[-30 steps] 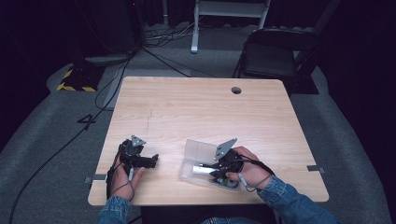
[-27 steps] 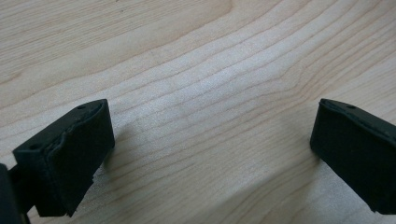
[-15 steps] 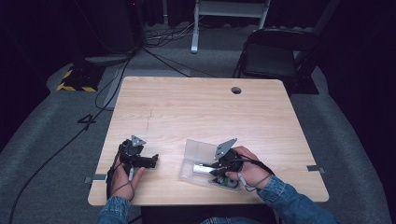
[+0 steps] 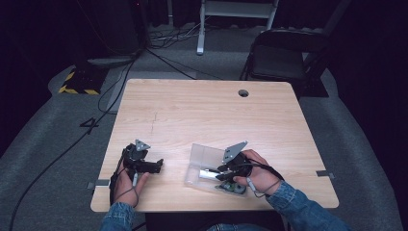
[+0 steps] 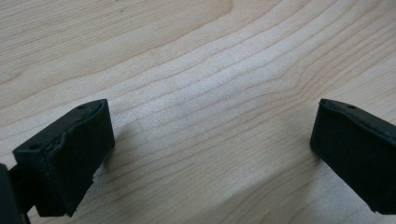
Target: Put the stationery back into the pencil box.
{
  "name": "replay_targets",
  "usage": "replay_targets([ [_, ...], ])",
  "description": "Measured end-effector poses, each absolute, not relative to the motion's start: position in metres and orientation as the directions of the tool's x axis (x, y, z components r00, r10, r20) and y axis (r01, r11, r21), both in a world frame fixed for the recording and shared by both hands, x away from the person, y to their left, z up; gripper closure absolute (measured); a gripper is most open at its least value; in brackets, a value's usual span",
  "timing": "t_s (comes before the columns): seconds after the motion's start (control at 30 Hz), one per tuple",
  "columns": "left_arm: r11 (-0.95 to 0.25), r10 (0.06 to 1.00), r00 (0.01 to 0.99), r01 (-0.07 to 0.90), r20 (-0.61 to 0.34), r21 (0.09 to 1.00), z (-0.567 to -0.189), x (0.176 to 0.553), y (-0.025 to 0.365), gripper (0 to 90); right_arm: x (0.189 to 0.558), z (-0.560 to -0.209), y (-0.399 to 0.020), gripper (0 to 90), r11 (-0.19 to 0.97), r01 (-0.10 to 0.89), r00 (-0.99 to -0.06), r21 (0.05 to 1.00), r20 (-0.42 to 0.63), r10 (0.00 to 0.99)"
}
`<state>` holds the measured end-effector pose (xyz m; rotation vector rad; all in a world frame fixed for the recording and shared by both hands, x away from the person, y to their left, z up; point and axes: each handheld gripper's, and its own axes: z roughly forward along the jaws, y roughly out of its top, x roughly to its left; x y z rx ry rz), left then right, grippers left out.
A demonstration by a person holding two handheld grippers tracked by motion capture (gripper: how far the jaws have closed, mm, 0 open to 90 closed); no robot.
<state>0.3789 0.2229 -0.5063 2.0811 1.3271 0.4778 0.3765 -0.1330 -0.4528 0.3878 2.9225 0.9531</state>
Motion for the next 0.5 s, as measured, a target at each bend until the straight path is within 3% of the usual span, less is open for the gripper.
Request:
replay_targets([
  [0.5, -0.305, 0.902, 0.431, 0.679, -0.026, 0.667, -0.506, 0.379, 0.223, 0.1, 0.382, -0.424, -0.155, 58.6, 0.699, 0.239, -0.946, 0.673, 0.001, 0.323],
])
